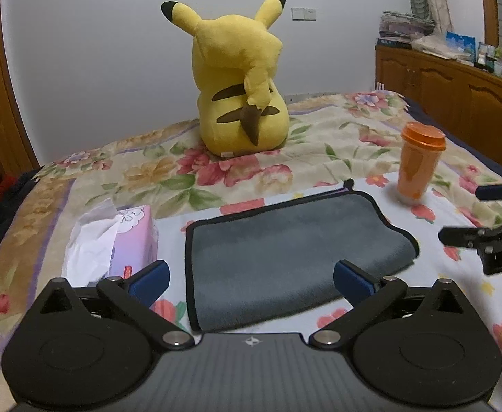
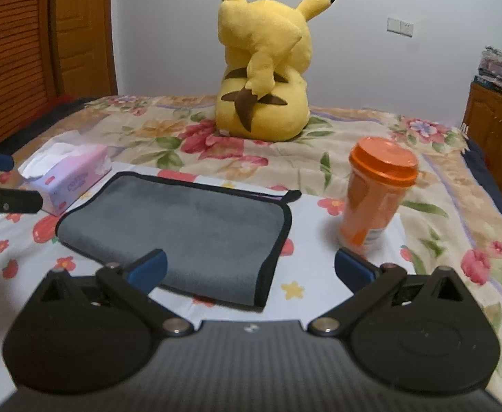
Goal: Fold towel
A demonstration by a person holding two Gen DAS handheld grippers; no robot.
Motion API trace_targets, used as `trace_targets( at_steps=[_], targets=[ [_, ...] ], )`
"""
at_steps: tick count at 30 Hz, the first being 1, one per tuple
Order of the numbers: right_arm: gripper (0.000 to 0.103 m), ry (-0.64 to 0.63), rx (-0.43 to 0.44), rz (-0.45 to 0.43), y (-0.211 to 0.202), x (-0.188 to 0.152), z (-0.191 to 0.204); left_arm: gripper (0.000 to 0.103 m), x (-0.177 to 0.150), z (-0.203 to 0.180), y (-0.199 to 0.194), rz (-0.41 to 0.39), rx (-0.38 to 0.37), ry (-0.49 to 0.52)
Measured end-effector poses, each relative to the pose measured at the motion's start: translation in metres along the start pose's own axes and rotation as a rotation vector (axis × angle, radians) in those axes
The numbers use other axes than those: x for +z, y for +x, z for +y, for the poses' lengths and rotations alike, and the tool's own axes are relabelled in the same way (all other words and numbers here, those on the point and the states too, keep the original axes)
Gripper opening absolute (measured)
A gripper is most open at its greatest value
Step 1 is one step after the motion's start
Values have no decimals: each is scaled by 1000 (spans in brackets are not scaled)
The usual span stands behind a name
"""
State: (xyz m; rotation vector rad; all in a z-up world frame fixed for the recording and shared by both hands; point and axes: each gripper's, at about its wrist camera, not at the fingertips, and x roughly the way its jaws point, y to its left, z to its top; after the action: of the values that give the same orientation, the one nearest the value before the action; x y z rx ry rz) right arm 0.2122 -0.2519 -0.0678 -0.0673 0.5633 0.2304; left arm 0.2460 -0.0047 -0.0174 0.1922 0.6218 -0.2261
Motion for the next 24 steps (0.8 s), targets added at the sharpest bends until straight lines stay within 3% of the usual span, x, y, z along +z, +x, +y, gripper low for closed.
trace_targets(
  at_steps=[9,15,24],
  targets=[
    [103,17,-8,-57,-37,6,3,103,-11,-14,-38,1,-30,6],
    [103,25,-7,-71,-61,11,7,103,-9,-18,-64,-9,29,-9],
    [103,25,-3,-97,-97,13,16,103,-10,-18,-105,-37,44,-57]
  ],
)
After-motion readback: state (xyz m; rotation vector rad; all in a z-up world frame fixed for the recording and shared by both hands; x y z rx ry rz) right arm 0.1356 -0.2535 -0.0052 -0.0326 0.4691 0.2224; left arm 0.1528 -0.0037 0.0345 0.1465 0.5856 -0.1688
